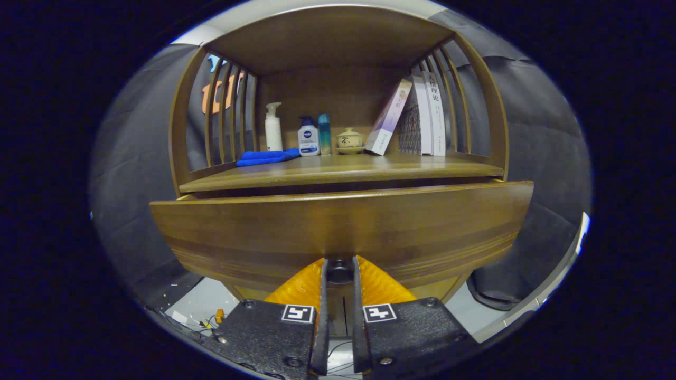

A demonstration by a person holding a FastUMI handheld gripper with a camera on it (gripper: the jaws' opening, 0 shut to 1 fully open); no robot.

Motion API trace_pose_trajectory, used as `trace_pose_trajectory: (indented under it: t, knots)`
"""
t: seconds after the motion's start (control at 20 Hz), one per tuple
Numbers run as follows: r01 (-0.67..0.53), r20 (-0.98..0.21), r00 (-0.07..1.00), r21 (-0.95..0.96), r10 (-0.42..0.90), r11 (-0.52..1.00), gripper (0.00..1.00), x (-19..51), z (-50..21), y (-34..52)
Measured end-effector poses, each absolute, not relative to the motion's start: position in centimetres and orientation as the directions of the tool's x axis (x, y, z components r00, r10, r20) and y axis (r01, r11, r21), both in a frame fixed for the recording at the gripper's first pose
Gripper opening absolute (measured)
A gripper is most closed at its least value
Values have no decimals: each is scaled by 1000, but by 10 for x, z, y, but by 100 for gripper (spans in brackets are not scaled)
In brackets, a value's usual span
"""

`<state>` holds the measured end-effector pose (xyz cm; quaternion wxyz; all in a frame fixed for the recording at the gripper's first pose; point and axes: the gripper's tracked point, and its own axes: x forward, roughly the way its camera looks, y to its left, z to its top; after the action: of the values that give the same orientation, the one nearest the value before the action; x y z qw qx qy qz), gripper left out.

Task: Pull open the drawer, take out the items inside it, and place them on the countertop above the cabinet.

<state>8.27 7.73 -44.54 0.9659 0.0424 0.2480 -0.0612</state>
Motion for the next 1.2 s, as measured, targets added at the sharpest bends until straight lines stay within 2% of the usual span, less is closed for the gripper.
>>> trace_pose_trajectory:
  t: [0.6, 1.2]
  knots:
    - [119, -514, 854, 58, -73, 991, 21, 11, -441, 84]
    - [24, -524, 852, 45, 3, 999, 21, -41, -436, 98]
